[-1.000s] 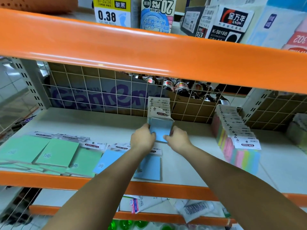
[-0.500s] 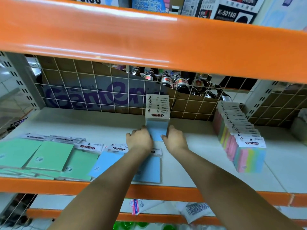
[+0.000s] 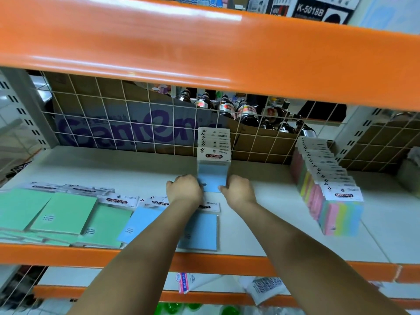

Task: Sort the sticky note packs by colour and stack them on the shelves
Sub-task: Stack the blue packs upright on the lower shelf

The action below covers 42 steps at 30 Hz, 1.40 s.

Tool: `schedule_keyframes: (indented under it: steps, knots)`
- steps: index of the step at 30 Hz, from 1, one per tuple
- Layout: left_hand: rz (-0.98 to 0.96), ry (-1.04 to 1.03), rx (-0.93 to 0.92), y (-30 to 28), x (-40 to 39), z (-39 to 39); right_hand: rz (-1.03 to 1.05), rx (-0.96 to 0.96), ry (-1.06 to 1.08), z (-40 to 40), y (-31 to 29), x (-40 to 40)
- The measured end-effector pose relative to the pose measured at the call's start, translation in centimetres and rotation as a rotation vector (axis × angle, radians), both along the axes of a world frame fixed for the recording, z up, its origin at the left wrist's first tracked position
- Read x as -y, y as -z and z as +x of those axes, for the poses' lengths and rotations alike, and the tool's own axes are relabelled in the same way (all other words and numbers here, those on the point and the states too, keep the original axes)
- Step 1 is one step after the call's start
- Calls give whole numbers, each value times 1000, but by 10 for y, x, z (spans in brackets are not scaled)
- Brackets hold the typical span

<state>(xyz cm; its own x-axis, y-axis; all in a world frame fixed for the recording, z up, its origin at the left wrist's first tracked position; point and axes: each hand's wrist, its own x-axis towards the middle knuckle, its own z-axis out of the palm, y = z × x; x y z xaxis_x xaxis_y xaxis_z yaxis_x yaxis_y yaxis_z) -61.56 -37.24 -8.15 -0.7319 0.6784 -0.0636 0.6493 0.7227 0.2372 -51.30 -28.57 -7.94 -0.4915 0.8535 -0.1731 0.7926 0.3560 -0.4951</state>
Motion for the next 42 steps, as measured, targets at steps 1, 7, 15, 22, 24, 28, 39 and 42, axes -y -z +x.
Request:
schedule_keyframes:
  steps: [1, 7, 15, 22, 24, 28, 39, 42]
  knots:
    - [-2, 0, 5, 0, 0, 0, -1, 0, 0, 0, 0, 0]
    - [10, -7, 178, -10, 3, -9, -55, -12, 6, 4, -9, -2]
    - [21, 87, 51, -33, 40, 0, -116, -14, -37, 21, -21, 22]
    - [-85, 214, -33, -33, 64, 26, -379, 65, -62, 37, -27, 59]
    - [-145, 235, -11, -30, 68, 30, -430, 38, -17, 39, -25, 66]
    - [-179, 237, 38, -28, 71, 32, -520, -63, 56, 37, -21, 75]
    - [-129, 182, 125, -32, 80, 33, -726, -234, 145, 52, -34, 67]
    - [-137, 152, 159, -36, 75, 30, -719, -246, 121, 62, -42, 54]
